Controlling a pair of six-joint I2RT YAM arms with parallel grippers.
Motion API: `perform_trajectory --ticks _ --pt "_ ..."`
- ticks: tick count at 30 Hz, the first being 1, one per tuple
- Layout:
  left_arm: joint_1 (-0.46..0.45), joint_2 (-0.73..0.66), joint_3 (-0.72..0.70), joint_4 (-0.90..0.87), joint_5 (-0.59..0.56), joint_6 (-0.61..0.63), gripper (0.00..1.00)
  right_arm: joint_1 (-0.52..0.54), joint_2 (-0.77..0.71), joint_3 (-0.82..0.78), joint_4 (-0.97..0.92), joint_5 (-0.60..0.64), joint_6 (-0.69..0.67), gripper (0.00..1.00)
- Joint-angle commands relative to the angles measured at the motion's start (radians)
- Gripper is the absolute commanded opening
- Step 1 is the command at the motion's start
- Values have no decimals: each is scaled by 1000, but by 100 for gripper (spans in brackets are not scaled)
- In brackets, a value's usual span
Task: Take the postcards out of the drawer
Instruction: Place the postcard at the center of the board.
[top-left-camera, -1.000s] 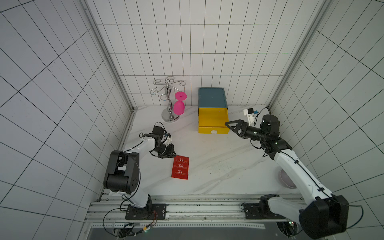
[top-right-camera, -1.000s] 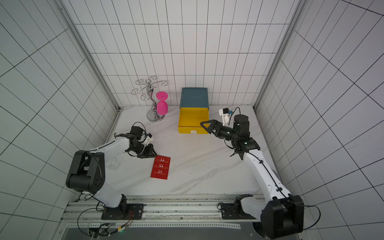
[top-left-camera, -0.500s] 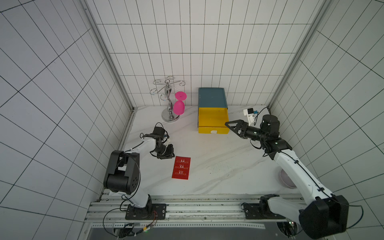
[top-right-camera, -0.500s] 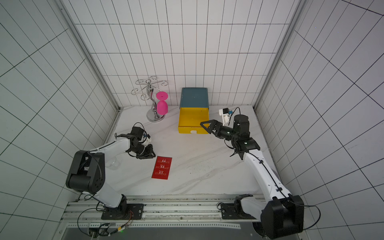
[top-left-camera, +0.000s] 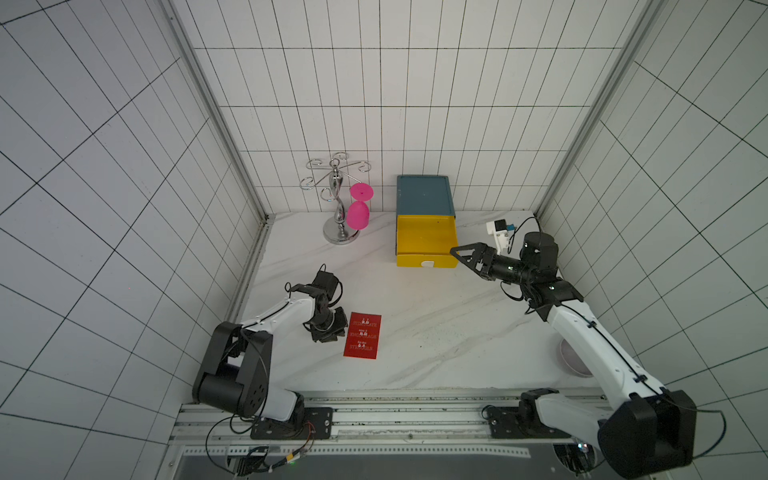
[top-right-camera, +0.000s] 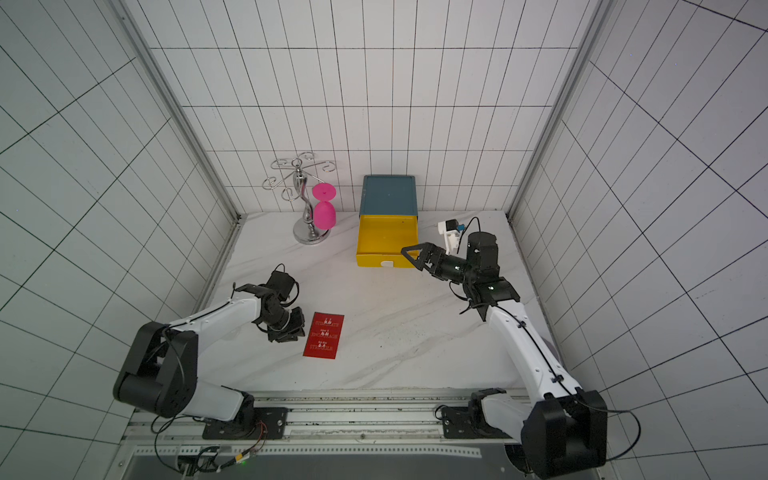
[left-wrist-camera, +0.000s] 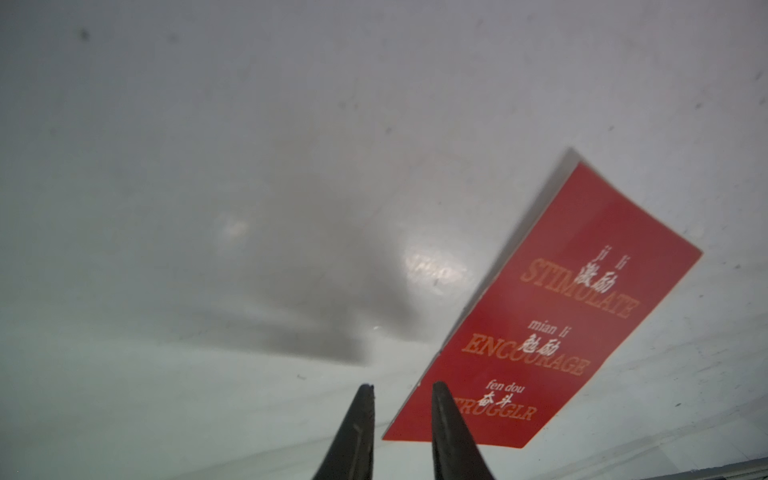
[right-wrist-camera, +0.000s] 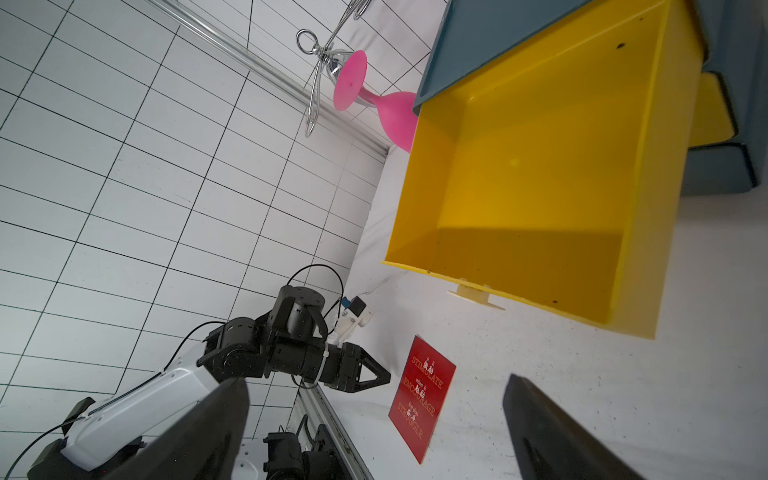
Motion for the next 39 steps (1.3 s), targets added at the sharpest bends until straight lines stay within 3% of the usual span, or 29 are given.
perform_trajectory --ticks 1,12,19,30,39 --pt "-14 -59 -52 33 6 -98 25 -13 -13 -30 -3 -14 -25 99" --pt "-94 -34 -104 90 43 -164 25 -23 -21 -49 -2 -31 -32 99" --pt "-98 -37 -115 103 49 -171 25 -33 -26 -60 -2 -35 -30 99" --pt "-94 -60 -76 68 -57 -148 27 -37 -28 -66 -2 -35 -30 99" --pt "-98 -48 -169 177 31 -178 27 -41 -29 -69 -2 -37 -27 99"
